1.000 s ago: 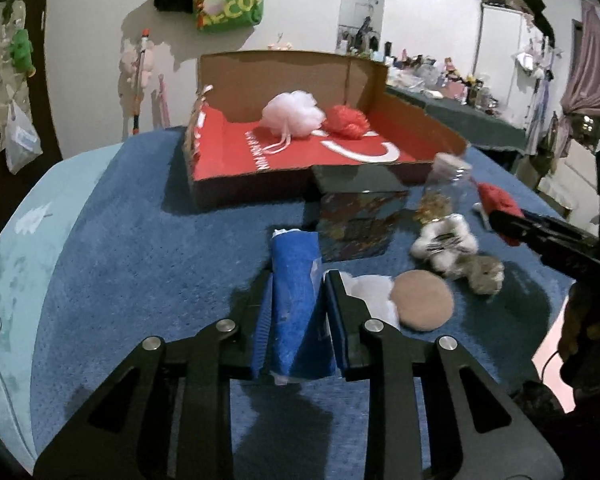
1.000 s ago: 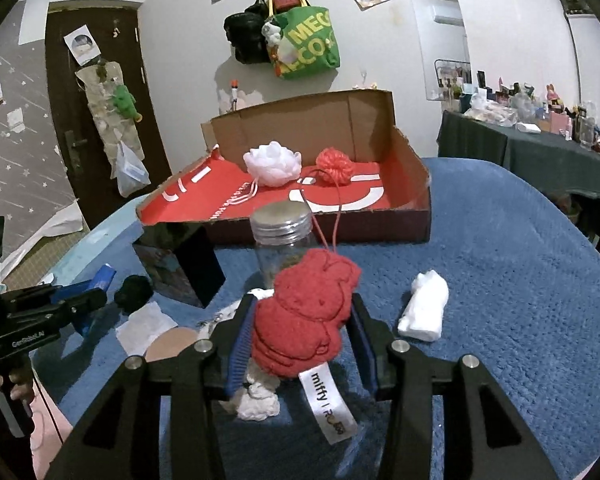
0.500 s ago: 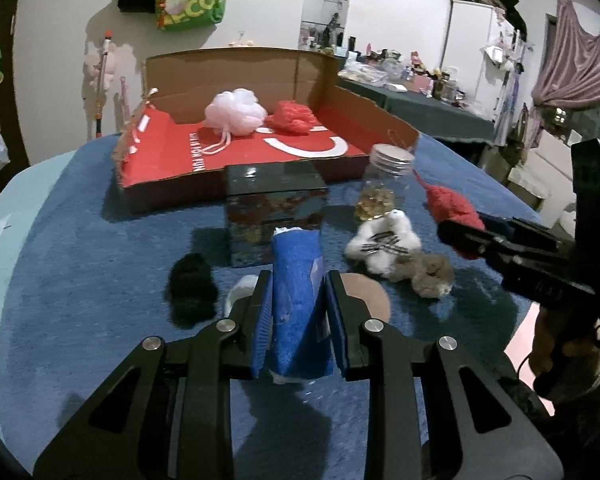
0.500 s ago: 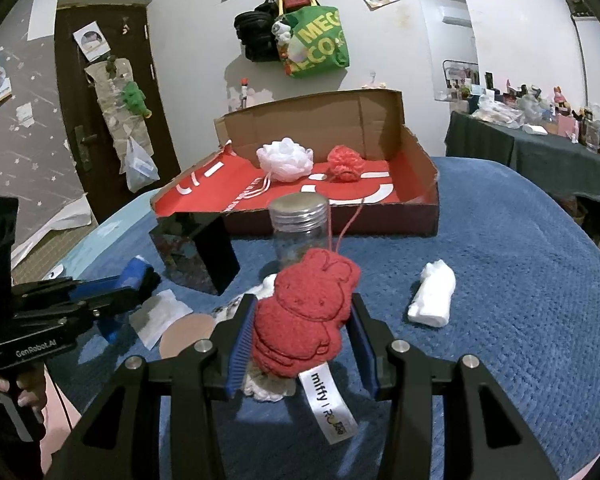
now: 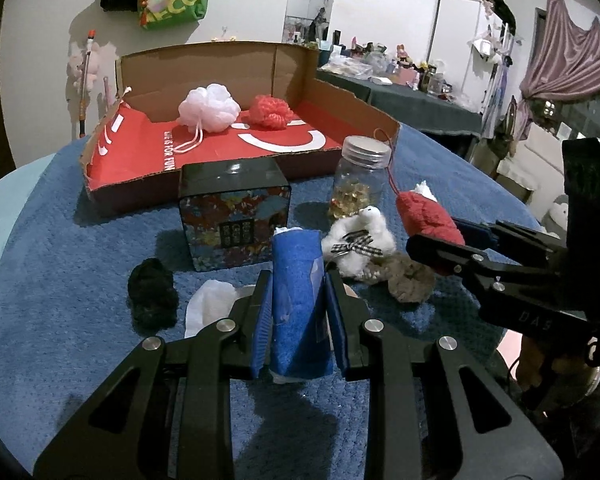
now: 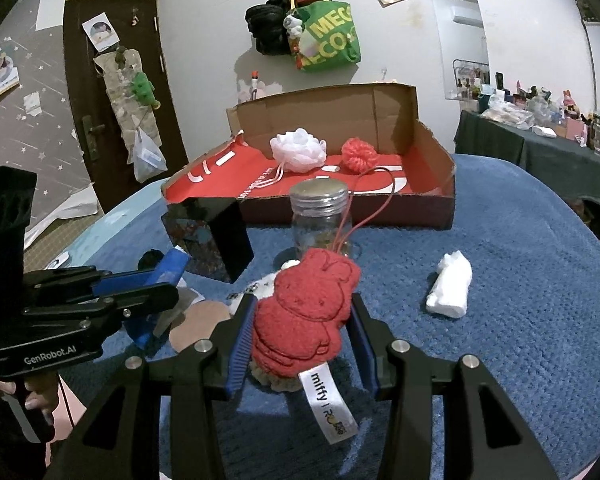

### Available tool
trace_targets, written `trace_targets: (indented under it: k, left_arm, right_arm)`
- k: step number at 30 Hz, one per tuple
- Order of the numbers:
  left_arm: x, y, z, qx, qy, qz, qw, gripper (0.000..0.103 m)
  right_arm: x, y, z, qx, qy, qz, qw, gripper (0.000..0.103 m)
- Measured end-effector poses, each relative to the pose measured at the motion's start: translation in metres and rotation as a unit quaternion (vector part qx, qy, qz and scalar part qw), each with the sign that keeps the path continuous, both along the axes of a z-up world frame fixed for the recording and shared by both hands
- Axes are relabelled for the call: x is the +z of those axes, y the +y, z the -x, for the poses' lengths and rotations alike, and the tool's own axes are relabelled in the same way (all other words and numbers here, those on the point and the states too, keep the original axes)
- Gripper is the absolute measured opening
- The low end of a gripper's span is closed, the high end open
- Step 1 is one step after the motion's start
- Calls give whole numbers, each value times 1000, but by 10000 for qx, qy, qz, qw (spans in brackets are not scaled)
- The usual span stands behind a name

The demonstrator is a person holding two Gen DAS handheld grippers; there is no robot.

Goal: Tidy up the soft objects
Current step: 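Lift the bunny and the blue cloth and carry them toward the box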

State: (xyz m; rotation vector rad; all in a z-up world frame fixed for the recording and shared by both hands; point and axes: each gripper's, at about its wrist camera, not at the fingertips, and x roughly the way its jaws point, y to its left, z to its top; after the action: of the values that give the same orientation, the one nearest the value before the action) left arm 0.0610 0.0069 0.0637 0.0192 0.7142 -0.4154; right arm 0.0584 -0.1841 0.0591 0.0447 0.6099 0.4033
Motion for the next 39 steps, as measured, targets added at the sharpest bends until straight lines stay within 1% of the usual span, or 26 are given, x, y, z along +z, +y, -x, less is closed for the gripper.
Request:
trace_targets:
  k: [6, 15, 20, 25, 29, 39]
  left_arm:
    - [-3, 9, -3, 135, 60, -37, 9999, 24]
    - [-1, 44, -11, 514, 166, -53, 9985, 24]
    - [5, 59, -21, 646, 170, -131, 9977, 24]
    - [8, 72, -36, 735, 221, -216, 9968, 24]
    - [9, 74, -52, 687, 272, -312, 9968, 24]
    - [15, 65, -87, 322, 307, -704, 9965, 24]
  right_arm:
    - [1, -10, -1, -163, -18, 22, 9999, 48]
    - [9, -37, -9, -568, -160, 229, 9980, 48]
    - [15, -45, -23, -705, -269, 384, 9964, 48]
    - [19, -45, -39, -664, -279, 561, 9958, 48]
    - [21, -42, -55, -553, -256, 689, 9958, 48]
    - [26, -30, -90, -187, -168, 1026, 9944, 48]
